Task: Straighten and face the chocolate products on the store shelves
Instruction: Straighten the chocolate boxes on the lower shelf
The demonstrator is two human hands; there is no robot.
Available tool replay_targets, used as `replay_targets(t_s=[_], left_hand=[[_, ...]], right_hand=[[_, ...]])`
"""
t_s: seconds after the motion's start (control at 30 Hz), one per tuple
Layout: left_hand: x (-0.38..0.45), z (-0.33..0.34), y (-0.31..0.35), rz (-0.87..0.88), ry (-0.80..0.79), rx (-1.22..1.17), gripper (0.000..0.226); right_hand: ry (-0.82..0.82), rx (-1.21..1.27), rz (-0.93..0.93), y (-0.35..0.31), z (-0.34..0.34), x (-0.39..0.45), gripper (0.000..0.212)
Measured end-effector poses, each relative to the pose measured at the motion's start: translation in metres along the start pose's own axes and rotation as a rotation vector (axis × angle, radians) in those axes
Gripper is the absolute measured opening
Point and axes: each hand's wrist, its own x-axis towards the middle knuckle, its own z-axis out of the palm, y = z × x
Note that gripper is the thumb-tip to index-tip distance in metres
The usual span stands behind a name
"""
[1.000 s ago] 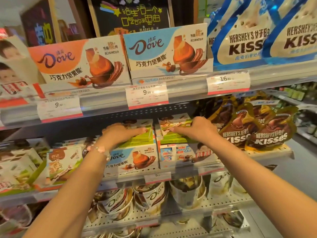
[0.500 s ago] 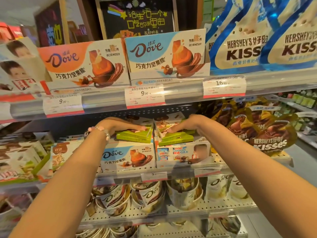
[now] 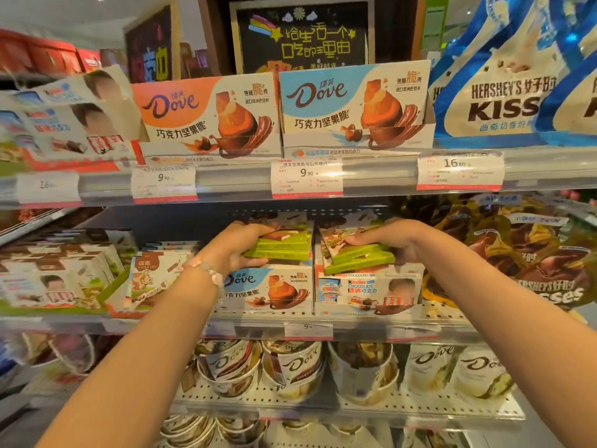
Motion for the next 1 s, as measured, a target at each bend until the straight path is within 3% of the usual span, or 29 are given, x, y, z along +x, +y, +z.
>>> replay_targets(t_s=[0.07, 0.2, 0.33, 0.53, 0.7, 0.8, 1.0], left_hand=[[-0.004, -0.011, -0.001, 0.020, 0.003, -0.063, 0.020], [-0.010, -0.042, -0.010, 0.063, -0.015, -0.123, 0.011], [-0.009, -0.080, -0.024, 0.114, -0.031, -0.102, 0.013], [0.005, -0.163, -0.039, 0.200, -0.010, -0.107, 0.013], [0.012, -0.238, -0.059, 0.252, -0.053, -0.082, 0.019], [0.012, -0.280, -0.073, 0.303, -0.088, -0.057, 0.015], [-0.003, -0.347, -0.093, 0.474, -0.189, 0.126, 0.028]], right_hand=[[0.010, 0.130, -0.053, 0.001, 0.003, -0.007, 0.030], [0.037, 0.316, -0.165, -0.007, 0.025, -0.017, 0.043], [0.003, 0.341, -0.245, -0.028, 0.065, -0.018, 0.057], [0.017, 0.332, -0.274, -0.062, 0.136, -0.010, 0.045], [0.035, 0.278, -0.286, -0.087, 0.206, 0.003, 0.070], [0.021, 0.274, -0.302, -0.098, 0.243, 0.012, 0.056], [0.059, 0.390, -0.310, -0.120, 0.304, 0.033, 0.006]])
